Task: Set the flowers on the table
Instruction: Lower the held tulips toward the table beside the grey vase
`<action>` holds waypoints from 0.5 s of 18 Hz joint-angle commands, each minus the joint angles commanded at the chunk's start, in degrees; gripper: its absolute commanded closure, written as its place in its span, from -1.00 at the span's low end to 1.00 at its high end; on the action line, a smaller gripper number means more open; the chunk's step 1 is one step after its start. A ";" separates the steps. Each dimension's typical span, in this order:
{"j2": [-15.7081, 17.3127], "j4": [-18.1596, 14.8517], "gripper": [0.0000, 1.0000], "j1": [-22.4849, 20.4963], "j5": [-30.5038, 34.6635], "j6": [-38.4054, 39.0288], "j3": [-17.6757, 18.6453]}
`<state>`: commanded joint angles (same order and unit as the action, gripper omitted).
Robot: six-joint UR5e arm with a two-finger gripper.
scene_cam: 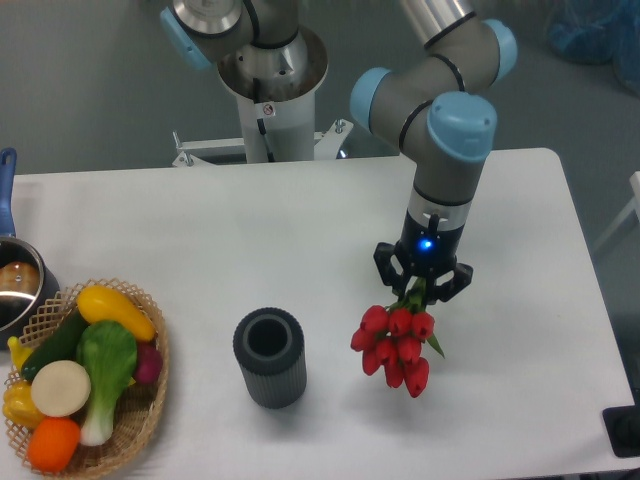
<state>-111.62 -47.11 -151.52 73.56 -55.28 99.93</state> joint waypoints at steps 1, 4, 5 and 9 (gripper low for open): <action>-0.70 0.09 0.24 0.00 -0.09 0.00 -0.26; -2.55 0.09 0.24 -0.17 -0.09 0.09 -1.14; -3.16 0.18 0.24 -0.18 -0.09 0.17 -1.32; -4.84 0.18 0.24 -0.35 -0.09 0.18 -1.50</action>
<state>-116.45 -46.93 -151.87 73.48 -55.11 98.44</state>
